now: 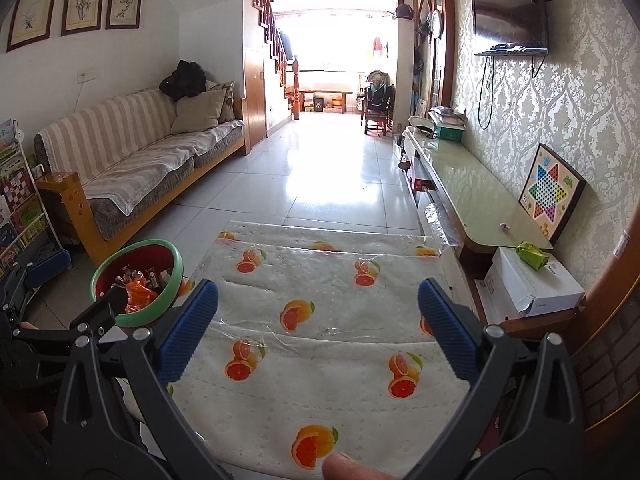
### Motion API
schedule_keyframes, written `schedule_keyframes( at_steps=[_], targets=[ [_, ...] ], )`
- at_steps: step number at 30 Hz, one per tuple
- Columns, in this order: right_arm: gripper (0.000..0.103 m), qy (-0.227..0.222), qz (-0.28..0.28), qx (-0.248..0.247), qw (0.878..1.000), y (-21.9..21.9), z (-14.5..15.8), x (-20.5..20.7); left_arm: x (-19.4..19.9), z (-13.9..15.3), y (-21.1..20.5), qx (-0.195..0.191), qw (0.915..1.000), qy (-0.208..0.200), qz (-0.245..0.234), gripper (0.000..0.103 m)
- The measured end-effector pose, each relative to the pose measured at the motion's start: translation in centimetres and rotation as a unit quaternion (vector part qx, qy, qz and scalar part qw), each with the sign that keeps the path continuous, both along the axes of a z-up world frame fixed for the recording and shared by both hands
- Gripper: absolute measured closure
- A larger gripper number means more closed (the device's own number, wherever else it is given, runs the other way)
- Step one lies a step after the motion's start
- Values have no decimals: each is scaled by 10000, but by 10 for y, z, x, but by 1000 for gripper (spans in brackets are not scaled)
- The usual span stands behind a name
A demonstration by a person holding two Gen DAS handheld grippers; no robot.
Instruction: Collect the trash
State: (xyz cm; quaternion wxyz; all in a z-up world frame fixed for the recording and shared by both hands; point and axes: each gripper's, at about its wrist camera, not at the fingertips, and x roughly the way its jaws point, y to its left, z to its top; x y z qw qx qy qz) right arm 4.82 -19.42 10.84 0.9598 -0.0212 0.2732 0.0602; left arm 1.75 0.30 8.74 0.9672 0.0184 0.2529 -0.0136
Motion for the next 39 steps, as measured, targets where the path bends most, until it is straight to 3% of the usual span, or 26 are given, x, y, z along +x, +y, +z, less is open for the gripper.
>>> schedule_keyframes(
  at_steps=[39],
  targets=[
    [5, -83, -65, -84, 9999, 2, 4, -9, -3, 4, 3, -96, 9999, -111, 46, 8]
  ],
)
